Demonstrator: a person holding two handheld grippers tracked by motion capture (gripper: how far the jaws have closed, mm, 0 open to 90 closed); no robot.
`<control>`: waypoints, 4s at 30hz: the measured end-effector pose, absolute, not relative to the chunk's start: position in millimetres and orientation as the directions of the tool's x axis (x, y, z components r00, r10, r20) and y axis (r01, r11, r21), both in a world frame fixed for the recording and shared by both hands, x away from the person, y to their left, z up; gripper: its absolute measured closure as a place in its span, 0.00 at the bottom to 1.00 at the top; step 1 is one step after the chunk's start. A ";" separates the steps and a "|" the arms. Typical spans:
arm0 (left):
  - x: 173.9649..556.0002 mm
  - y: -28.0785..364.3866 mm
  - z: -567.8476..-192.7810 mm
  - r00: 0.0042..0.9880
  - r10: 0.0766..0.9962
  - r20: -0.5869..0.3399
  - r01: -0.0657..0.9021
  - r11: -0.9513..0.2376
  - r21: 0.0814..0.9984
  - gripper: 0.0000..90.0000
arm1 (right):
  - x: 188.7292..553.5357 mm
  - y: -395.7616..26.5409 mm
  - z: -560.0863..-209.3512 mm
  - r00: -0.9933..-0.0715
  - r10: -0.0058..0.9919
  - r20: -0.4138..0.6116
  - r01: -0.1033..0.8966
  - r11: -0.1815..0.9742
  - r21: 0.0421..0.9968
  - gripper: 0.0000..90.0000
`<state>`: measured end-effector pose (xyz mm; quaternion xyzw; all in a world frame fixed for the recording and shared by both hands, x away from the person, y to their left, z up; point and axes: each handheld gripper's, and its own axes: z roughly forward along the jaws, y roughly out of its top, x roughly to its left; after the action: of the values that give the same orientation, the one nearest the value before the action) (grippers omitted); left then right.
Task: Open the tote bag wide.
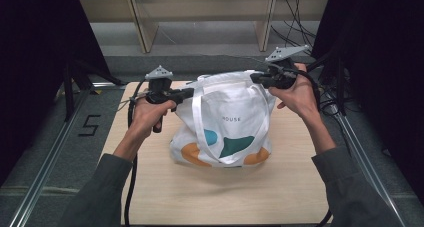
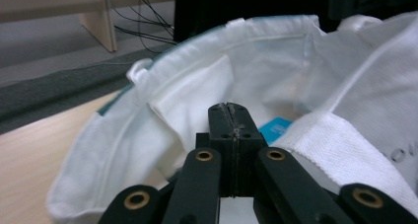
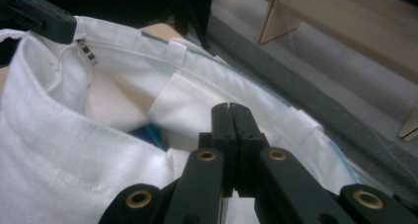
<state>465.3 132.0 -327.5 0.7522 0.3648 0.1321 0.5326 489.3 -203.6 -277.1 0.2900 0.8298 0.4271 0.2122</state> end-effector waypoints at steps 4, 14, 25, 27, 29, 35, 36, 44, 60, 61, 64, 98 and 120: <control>454.7 125.8 -342.4 0.736 0.647 -0.199 0.416 -0.201 0.887 0.99 | 482.9 -205.9 -294.0 -0.767 0.633 -0.101 0.315 0.510 0.800 1.00; 429.6 113.6 -393.8 0.779 0.593 -0.202 0.429 -0.269 0.862 0.99 | 449.6 -208.8 -354.7 -0.807 0.578 -0.123 0.314 0.596 0.739 1.00; 436.1 146.1 -438.5 0.709 0.666 -0.232 0.513 -0.262 0.817 0.99 | 418.9 -235.6 -416.3 -0.792 0.599 -0.115 0.348 0.598 0.722 1.00; 435.2 144.7 -435.5 0.708 0.665 -0.238 0.521 -0.263 0.812 0.99 | 416.2 -235.8 -412.8 -0.789 0.603 -0.120 0.350 0.601 0.719 1.00; 434.0 140.8 -430.0 0.723 0.654 -0.225 0.505 -0.278 0.817 0.99 | 413.3 -232.3 -401.9 -0.782 0.602 -0.159 0.314 0.602 0.735 1.00; 444.5 124.4 -409.2 0.734 0.654 -0.184 0.463 -0.284 0.839 0.99 | 408.2 -201.4 -360.2 -0.791 0.586 -0.177 0.197 0.517 0.833 1.00; 448.9 121.5 -405.9 0.734 0.655 -0.178 0.463 -0.292 0.836 0.99 | 407.6 -192.8 -359.4 -0.796 0.578 -0.178 0.195 0.524 0.829 1.00; 509.2 110.7 -401.1 0.650 0.751 -0.116 0.533 -0.342 0.774 0.99 | 393.6 -162.0 -401.7 -0.871 0.464 -0.162 0.219 0.662 0.717 1.00; 529.1 109.6 -412.3 0.619 0.776 -0.122 0.580 -0.347 0.737 0.99 | 369.3 -170.2 -437.0 -0.906 0.405 -0.121 0.207 0.675 0.708 1.00; 523.7 110.2 -407.5 0.633 0.765 -0.119 0.565 -0.352 0.746 0.99 | 370.3 -172.6 -431.0 -0.899 0.423 -0.111 0.218 0.654 0.724 0.99; 509.5 112.7 -397.6 0.665 0.740 -0.105 0.528 -0.366 0.766 0.98 | 386.2 -185.0 -397.0 -0.862 0.480 -0.164 0.175 0.584 0.793 0.99; 487.6 126.2 -409.8 0.688 0.720 -0.084 0.498 -0.385 0.777 0.98 | 467.6 -255.2 -390.4 -0.698 0.710 -0.093 0.322 0.428 0.845 1.00; 553.1 87.9 -419.1 0.630 0.777 -0.009 0.609 -0.486 0.627 0.99 | 392.4 -180.2 -423.4 -0.913 0.408 -0.024 0.292 0.692 0.660 1.00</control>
<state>553.1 87.9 -419.1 0.8508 0.4070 0.1390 0.3019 392.4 -180.2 -423.4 0.1909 0.9160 0.3426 0.0844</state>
